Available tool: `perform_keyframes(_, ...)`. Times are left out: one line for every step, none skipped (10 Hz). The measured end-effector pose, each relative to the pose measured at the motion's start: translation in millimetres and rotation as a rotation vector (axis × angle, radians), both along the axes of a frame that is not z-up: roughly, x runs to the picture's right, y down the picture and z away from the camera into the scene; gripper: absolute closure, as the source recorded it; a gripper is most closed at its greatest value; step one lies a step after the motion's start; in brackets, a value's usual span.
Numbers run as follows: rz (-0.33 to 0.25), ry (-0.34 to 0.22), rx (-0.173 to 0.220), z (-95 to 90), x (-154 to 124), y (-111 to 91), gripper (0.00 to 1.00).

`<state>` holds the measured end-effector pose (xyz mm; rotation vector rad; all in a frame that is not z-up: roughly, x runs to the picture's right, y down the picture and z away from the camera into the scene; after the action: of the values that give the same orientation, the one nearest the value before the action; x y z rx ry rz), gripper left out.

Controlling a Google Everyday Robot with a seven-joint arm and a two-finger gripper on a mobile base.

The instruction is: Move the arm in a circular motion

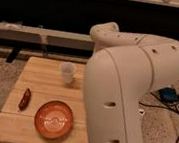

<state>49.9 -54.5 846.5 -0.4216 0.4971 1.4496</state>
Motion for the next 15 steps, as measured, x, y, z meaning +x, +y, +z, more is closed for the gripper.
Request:
perform_keyframes(-0.021,-0.014,-0.003,6.2,-21,-9,0.35)
perform_keyframes(-0.042,-0.027,-0.006,11.1,-41,-15,0.35)
perform_keyframes(-0.062,-0.04,-0.008,14.8,-62,-21,0.35)
perform_keyframes(-0.088,-0.059,-0.01,18.1,-92,-27,0.35)
perform_keyframes(-0.106,-0.073,-0.012,19.3,-113,-28,0.35)
perform_keyframes(-0.127,-0.094,-0.019,17.3,-142,-24,0.35)
perform_keyframes(-0.144,-0.106,-0.024,10.5,-162,-15,0.35)
perform_keyframes(-0.159,-0.121,-0.024,2.6,-180,-4,0.35)
perform_keyframes(-0.17,-0.133,-0.022,-4.8,-193,6,0.35)
perform_keyframes(-0.188,-0.155,-0.022,-20.3,-215,25,0.35)
perform_keyframes(-0.2,-0.172,-0.023,-33.1,-229,40,0.35)
perform_keyframes(-0.208,-0.189,-0.024,-46.6,-241,56,0.35)
perform_keyframes(-0.21,-0.202,-0.027,-59.1,-250,72,0.35)
perform_keyframes(-0.207,-0.218,-0.03,-77.4,-259,94,0.35)
perform_keyframes(-0.203,-0.227,-0.033,-90.2,-264,109,0.35)
